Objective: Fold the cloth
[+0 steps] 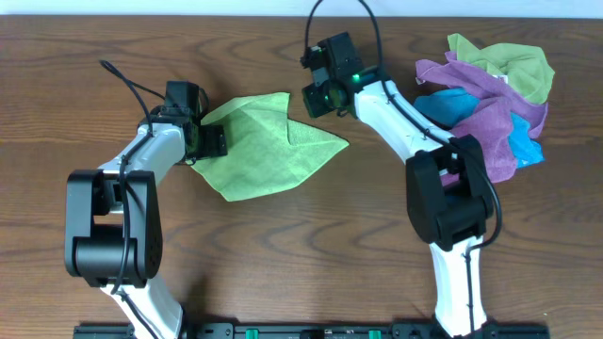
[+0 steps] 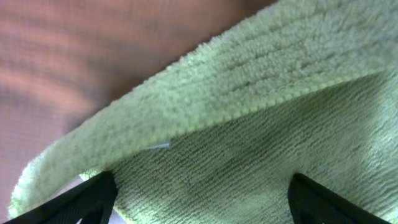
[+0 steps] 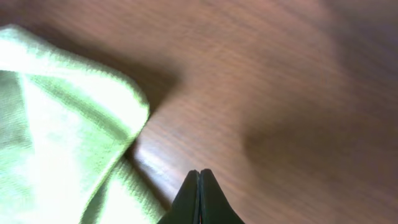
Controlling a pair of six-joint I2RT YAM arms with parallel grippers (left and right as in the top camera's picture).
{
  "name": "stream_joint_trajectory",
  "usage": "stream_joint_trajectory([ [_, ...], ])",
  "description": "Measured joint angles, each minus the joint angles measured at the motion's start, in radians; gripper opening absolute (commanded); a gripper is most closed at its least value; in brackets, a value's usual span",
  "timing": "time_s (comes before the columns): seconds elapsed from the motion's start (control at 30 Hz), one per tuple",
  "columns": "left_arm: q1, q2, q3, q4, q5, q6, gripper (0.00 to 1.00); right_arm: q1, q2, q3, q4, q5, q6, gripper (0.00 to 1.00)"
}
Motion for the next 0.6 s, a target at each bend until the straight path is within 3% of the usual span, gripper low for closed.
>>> stream_joint_trajectory([
  [0.43, 0.000, -0.038, 0.010, -0.241, 0.046, -0.032, 0.80, 0.008, -0.227, 0.047, -0.288, -0.021, -0.003, 0.01],
  [0.6, -0.021, -0.229, 0.015, -0.251, 0.043, -0.036, 0.76, 0.010, -0.260, 0.051, -0.449, -0.045, 0.014, 0.01],
])
